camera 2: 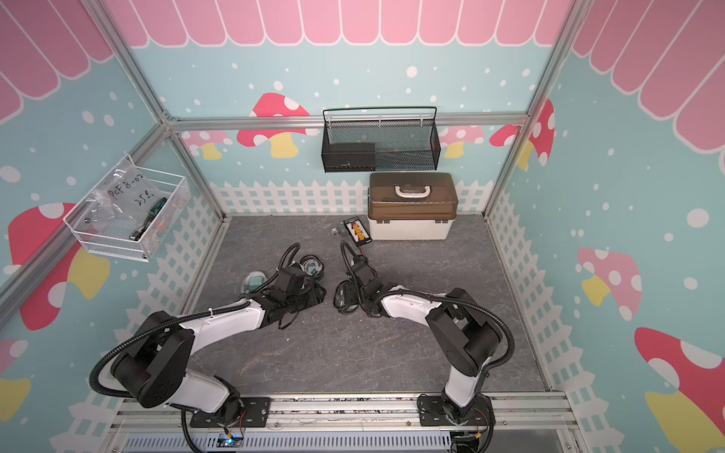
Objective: Pack away charging kits
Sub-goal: Place the plug in the storage bag.
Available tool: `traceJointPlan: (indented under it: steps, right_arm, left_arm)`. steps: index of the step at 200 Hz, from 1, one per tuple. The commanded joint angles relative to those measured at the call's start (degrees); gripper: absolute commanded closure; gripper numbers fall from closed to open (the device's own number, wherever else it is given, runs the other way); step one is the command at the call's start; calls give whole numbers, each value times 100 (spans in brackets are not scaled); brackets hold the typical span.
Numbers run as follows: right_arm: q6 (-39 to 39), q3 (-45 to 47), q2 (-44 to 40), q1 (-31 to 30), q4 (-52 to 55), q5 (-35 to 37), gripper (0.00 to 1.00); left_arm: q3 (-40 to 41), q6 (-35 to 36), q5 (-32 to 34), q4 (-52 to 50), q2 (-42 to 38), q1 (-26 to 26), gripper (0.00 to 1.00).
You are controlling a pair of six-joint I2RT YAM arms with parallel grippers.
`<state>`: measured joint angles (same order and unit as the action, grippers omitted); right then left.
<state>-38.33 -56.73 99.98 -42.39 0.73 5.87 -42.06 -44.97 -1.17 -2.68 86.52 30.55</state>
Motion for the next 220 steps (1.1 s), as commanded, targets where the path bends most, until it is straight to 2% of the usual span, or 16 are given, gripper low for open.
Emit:
traceJointPlan:
  steps: [1,49,78,104,128,180,200,220]
  right_arm:
    - [-143,185,24,11,93,412,51]
    - [-184,503,-63,7,-22,512,81]
    - [-188,579,16,18,-36,582,90]
    - [-184,760,9,20,-187,550,92]
    - [-34,992,-49,28,-690,176,92]
    - [324,1247,250,109,-1722,-605,95]
    - [486,1208,355,117,-1855,-696,97]
    - [621,1226,332,134,-1919,-641,97]
  left_arm:
    - [-158,59,-155,207,194,17,38]
    - [-354,-16,-477,459,638,82,37]
    - [-407,-77,-630,612,819,121,35]
    - [-473,-135,-868,816,993,123,30]
    - [-547,-213,-1046,1019,1176,123,27]
    - [-795,-303,-1617,1379,1662,6,27]
    - [-689,-438,-1856,1632,1669,-213,27]
    - [-439,-470,-1712,1663,1359,-423,26]
